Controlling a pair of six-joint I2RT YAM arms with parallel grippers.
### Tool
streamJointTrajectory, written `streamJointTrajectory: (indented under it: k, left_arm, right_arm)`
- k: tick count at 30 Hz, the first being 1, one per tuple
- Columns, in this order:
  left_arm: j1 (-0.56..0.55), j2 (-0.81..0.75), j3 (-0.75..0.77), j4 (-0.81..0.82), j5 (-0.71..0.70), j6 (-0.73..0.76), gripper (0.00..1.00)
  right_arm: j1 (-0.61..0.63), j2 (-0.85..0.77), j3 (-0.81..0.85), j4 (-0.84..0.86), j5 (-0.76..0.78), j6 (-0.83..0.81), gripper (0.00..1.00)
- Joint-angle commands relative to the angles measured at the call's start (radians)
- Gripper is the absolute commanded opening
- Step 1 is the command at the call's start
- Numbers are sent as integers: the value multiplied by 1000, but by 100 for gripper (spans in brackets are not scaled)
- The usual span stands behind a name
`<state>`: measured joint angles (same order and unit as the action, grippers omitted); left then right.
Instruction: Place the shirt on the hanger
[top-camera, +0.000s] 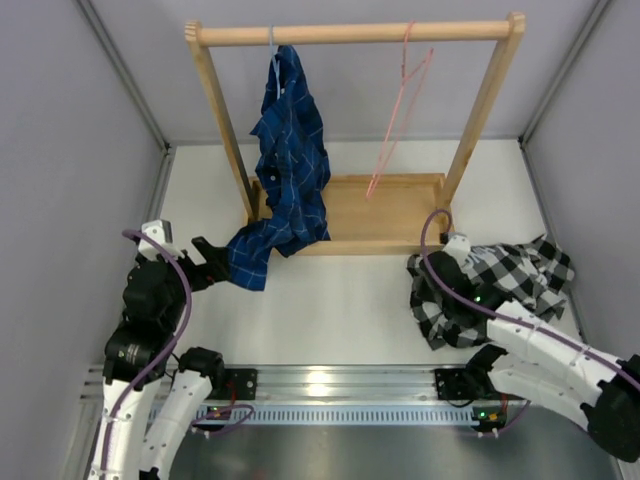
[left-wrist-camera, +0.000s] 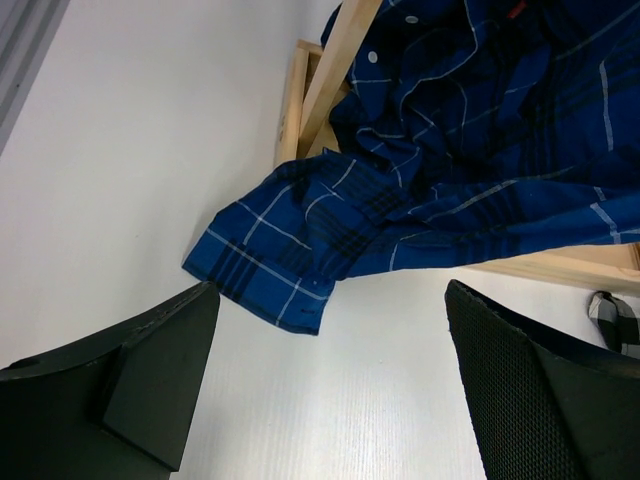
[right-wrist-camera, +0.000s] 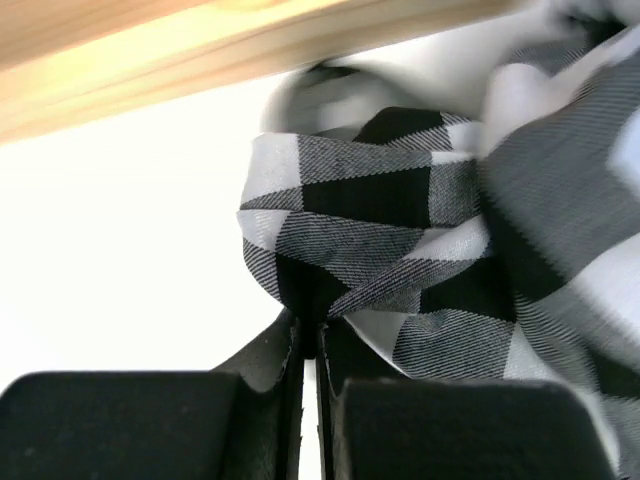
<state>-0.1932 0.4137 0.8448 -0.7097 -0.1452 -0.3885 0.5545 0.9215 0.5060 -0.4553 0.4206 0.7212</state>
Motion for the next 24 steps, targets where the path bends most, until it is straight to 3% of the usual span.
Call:
streamJointTrajectory:
  k: [1,5,6,10,13,14,15,17,20,24]
  left_arm:
    - [6,17,-6,53,15,17,98]
    - [8,5,-7,53,-4,19,98]
    - [8,1,-7,52,-7,20,98]
    - [9,-10,-6,53,-31,19,98]
    - [12,-42,-6,49,-73,10,98]
    - [14,-55,-6,49,-82,8,98]
    - [14,-79,-7,49,-100,5,98]
    - [14,-101,-12,47,-117,-1,98]
    - [14,-118,-13,47,-120,-4,98]
    - [14,-86,-12,47,-102,0,98]
  right_arm:
    - [270,-70,67,101,39,162,0]
    - [514,26,184,228,113,236,0]
    - [589,112,218,256,109,225,0]
    - [745,360,521,316,70,117,0]
    - [795,496,646,389,-18,75,0]
    - [795,517,661,420,-108,60,10]
    - [795,545,680,420,-126,51,28]
    - [795,542,713,376,-80,6,57]
    - [794,417,697,282,7,-81,90]
    - [741,221,579,114,116,-132,99]
